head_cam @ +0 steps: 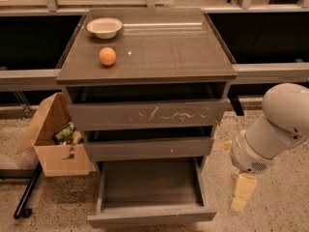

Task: Close bottom drawer

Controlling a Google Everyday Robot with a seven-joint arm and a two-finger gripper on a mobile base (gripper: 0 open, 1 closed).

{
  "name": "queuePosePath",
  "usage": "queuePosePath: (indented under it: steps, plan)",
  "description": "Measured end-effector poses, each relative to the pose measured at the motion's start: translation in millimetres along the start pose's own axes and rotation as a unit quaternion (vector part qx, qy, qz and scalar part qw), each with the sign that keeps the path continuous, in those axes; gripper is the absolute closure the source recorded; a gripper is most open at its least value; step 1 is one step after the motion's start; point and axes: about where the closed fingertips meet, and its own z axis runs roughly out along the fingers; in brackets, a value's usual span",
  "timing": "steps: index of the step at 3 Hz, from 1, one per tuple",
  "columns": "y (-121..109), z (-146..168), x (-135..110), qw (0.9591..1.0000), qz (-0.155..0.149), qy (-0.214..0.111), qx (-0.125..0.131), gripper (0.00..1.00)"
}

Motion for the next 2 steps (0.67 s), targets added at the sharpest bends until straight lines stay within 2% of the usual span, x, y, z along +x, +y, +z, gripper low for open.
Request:
queuePosePath:
  steps: [1, 2]
  plan:
    - [-6.2, 42.5, 7.1, 0.9996, -0.027, -0.007, -0.009, 0.0]
    - [-15.1, 147.6, 25.1, 0.9962, -0.065, -0.036, -0.046, 0.0]
